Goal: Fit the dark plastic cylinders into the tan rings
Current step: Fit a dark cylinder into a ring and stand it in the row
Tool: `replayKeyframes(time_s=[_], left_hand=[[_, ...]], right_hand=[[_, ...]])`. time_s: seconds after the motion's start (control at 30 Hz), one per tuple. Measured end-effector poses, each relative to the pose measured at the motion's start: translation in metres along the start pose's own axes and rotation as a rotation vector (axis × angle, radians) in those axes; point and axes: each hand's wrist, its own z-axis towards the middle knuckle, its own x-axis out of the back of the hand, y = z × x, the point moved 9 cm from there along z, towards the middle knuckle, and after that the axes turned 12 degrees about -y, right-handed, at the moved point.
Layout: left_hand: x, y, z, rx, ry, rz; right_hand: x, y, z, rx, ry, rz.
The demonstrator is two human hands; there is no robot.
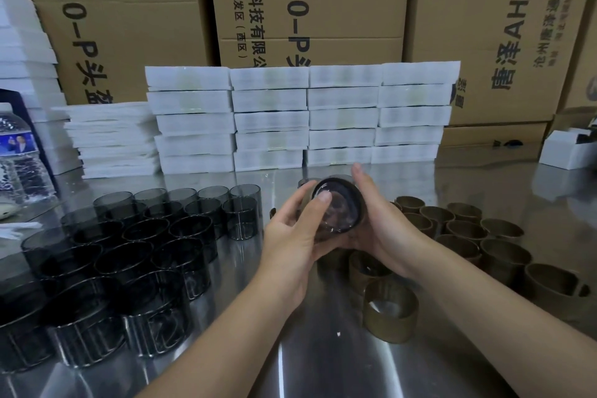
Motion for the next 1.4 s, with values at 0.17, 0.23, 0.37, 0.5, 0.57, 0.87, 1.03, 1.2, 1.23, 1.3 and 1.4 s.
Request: replayKeyframes(time_s=[0.17,0.23,0.37,0.5,0.57,0.87,1.03,1.2,1.23,1.3,1.4], left_hand=[[-0.002,-0.001,0.001,0.020,-0.022,-0.030],[-0.002,-0.002,0.001,0.028,-0.024,-0.026],[-0.002,-0.001,0.001,0.017,-0.014,-0.031],[-0.002,0.000,0.001,0.014,-0.018,-0.043],[-0.003,0.000,0.002,0.011,-0.032,-0.043],[-0.004,-0.002,0.004,0.018,-0.055,-0.055],[-0.005,-0.004,0.004,0.023,-0.068,-0.067],[-0.006,-0.001,0.005,0.028,-0.086,-0.031],[-0.006,-0.001,0.005,0.030,-0.085,-0.027],[-0.005,-0.001,0.005,0.030,-0.083,-0.021],[-0.004,0.001,0.005,0.021,-0.089,-0.015]], right_hand=[[0.007,0.001,0.000,0.024,0.097,-0.039],[0.008,0.002,0.000,0.026,0.100,-0.037],[0.004,0.004,0.002,0.043,0.057,0.044],[-0.002,0.005,0.003,0.053,0.000,0.111],[-0.002,0.004,0.004,0.050,0.001,0.123],[0.003,0.003,0.003,0.050,0.059,0.131],[0.004,0.000,0.001,0.084,0.067,0.095],[0.002,-0.003,0.003,0.116,0.039,0.074],[0.001,-0.004,0.002,0.123,0.033,0.074],[-0.001,-0.005,0.002,0.143,0.020,0.078],[-0.002,-0.006,0.002,0.166,0.020,0.088]])
